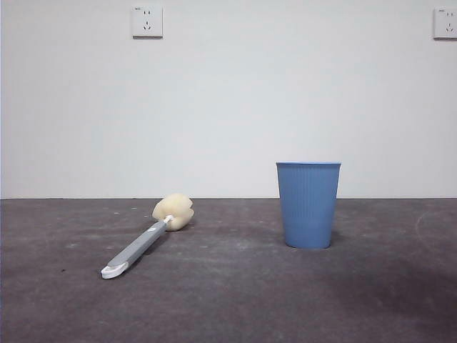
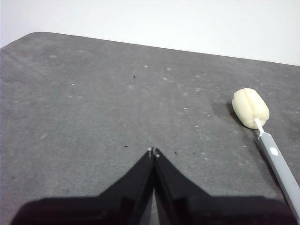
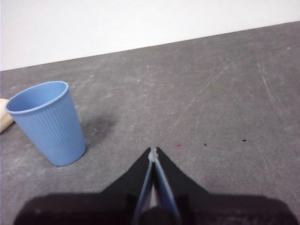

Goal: Pick up the cup brush,pick up the cup,insert the brush into the cup,clean the cup,put the cup brush back,put the cup back to the fixed position on the table

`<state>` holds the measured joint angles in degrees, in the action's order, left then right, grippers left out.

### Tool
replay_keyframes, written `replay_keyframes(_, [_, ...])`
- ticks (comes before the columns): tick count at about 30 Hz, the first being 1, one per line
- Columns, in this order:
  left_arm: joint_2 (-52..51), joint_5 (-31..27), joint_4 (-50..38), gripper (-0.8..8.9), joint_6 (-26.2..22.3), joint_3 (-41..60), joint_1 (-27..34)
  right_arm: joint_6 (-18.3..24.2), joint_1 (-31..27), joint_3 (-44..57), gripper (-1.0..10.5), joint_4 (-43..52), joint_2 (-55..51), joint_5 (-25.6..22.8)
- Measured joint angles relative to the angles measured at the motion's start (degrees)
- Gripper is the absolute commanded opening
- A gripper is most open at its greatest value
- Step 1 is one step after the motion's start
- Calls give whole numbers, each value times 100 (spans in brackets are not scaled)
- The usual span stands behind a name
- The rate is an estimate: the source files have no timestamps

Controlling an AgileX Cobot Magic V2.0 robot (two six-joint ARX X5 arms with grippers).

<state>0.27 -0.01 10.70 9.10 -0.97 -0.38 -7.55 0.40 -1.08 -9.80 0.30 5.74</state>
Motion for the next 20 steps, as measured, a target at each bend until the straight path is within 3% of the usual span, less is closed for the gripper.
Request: replay_keyframes(20, [0,0,0,-4,-2,0,0,-42,0,0,1,2,0,2])
